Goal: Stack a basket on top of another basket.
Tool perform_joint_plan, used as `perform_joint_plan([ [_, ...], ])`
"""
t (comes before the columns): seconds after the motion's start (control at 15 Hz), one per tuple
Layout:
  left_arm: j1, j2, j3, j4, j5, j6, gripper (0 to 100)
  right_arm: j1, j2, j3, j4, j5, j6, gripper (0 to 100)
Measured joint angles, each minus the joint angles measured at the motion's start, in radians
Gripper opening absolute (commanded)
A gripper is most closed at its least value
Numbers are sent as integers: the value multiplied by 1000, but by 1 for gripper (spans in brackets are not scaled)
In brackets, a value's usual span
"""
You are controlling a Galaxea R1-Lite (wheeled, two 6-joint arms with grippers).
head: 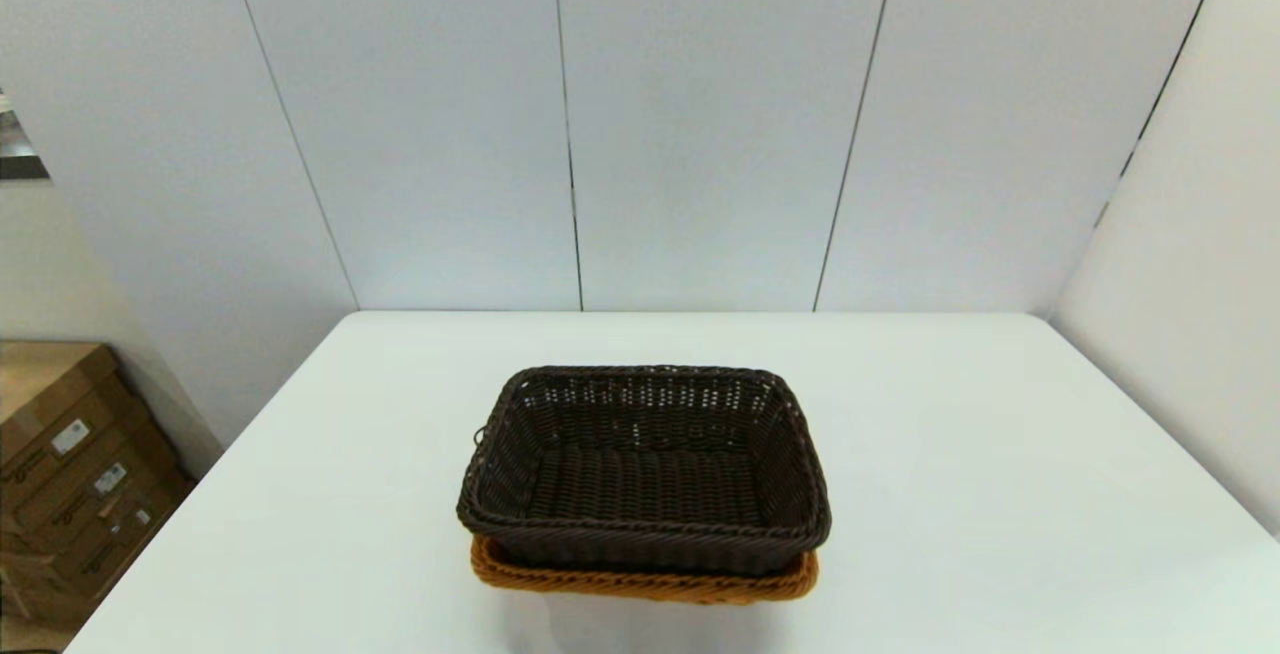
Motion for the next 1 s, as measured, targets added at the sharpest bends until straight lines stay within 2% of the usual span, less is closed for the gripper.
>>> perform_joint_plan([
  [0.13, 0, 0, 0, 0, 0, 0, 100, 0, 0, 20, -12, 5, -14, 100],
  [1.0, 0, 0, 0, 0, 0, 0, 100, 0, 0, 46, -33, 8, 2, 100],
])
